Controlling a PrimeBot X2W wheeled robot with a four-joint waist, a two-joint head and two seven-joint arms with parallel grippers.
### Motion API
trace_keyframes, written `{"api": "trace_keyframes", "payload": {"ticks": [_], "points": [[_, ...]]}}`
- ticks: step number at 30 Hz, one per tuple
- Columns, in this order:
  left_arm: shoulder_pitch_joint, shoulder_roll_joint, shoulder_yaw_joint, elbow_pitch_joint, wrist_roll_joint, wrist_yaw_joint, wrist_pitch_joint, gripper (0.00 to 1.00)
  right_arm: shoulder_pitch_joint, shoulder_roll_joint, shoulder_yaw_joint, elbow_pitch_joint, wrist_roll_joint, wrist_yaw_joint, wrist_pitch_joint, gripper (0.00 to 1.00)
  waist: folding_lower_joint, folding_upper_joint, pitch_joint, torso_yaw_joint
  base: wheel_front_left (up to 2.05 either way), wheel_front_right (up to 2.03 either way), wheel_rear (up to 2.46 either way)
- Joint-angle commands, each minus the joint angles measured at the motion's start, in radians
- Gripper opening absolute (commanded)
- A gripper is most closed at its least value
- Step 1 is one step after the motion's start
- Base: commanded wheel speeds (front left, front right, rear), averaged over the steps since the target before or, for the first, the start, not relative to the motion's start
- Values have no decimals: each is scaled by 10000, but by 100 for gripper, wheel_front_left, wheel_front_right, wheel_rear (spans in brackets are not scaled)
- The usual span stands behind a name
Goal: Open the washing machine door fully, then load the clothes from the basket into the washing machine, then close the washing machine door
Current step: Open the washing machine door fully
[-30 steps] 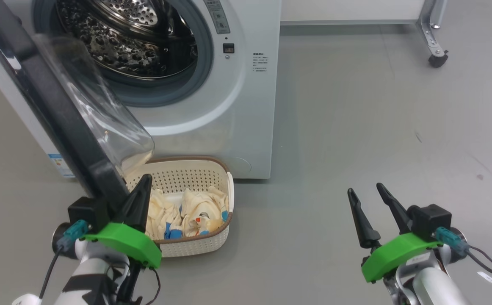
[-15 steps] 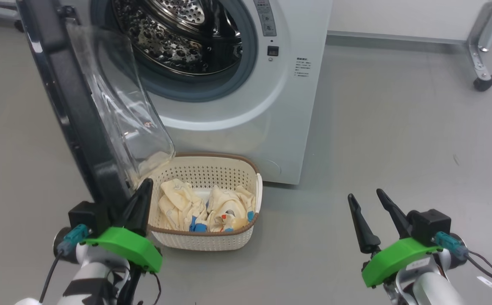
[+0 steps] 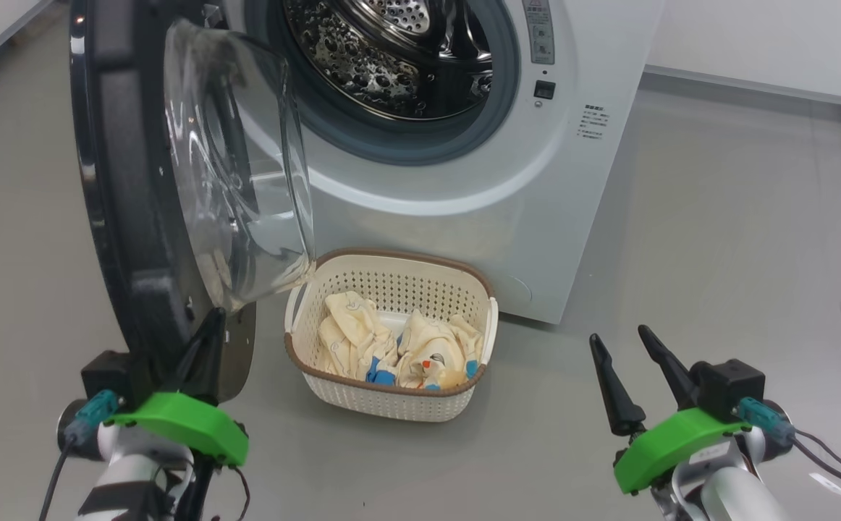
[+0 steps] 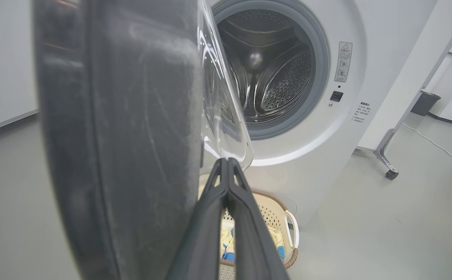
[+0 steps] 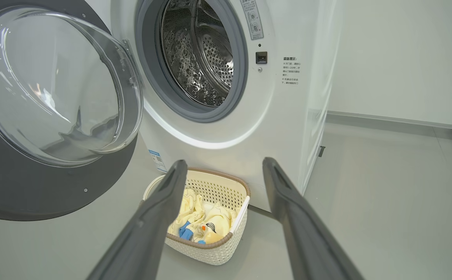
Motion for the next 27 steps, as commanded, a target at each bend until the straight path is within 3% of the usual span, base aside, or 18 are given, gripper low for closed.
{"api": "trace_keyframes", "payload": {"ticks": [1,17,27], "points": [[-238,425,534,-336,-96,139,-103,0,-226,32,206,-277,63,-29,-97,100,0,0,17,106,0,0,0],[-103,1376,1850,-1026,-741,728,-263,0,-530,-201,314,-309,-99,-29,-97,100,0,0,893,283,0,0,0],[-281,2143,2714,-1075,-1166,828,-314,0,-939,-657,126,-462,-316,-29,-97,100,0,0,1903,239,0,0,0]]}}
